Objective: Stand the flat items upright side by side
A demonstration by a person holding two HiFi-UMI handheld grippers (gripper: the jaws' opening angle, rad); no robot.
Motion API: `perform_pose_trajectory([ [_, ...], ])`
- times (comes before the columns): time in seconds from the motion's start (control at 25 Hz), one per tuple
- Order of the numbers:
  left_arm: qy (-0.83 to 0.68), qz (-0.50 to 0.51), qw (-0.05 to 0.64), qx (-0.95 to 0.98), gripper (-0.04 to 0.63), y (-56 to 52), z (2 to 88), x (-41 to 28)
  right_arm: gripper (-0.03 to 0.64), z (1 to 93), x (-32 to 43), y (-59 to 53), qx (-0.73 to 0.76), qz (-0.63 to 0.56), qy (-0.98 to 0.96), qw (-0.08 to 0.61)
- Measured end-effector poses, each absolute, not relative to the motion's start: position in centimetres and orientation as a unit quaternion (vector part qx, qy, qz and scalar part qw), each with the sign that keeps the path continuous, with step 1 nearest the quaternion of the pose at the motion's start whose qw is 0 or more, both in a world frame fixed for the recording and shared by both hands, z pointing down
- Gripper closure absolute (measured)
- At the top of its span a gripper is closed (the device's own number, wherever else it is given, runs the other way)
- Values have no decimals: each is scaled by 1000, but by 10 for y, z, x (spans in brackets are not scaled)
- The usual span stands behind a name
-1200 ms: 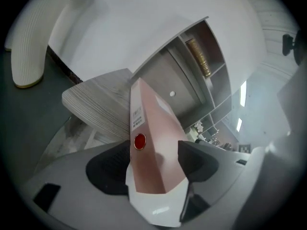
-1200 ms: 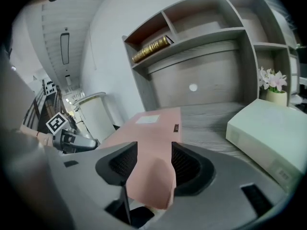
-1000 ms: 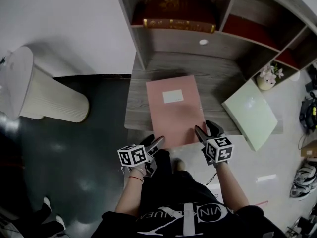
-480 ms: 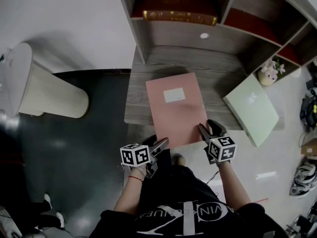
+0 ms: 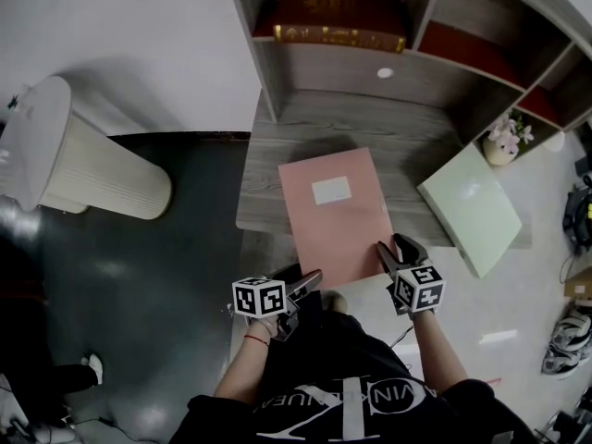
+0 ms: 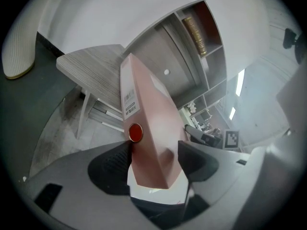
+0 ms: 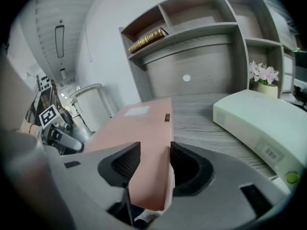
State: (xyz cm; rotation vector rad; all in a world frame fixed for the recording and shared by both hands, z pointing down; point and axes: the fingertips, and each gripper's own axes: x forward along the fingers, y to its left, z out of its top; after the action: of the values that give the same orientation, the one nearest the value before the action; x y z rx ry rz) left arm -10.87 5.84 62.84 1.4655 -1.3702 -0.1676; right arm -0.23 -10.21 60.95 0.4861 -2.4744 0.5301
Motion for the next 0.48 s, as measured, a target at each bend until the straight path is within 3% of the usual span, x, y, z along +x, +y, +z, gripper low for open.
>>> perform_pose_trajectory([
  [0.28,-535,-105,568,616,299,59,630,-98,423,610,5,-104,179,188,-923,284],
  [0.48,-552,-186,562,587,252,38,627,-127,422,610,4,-105,180,187,-923,286],
])
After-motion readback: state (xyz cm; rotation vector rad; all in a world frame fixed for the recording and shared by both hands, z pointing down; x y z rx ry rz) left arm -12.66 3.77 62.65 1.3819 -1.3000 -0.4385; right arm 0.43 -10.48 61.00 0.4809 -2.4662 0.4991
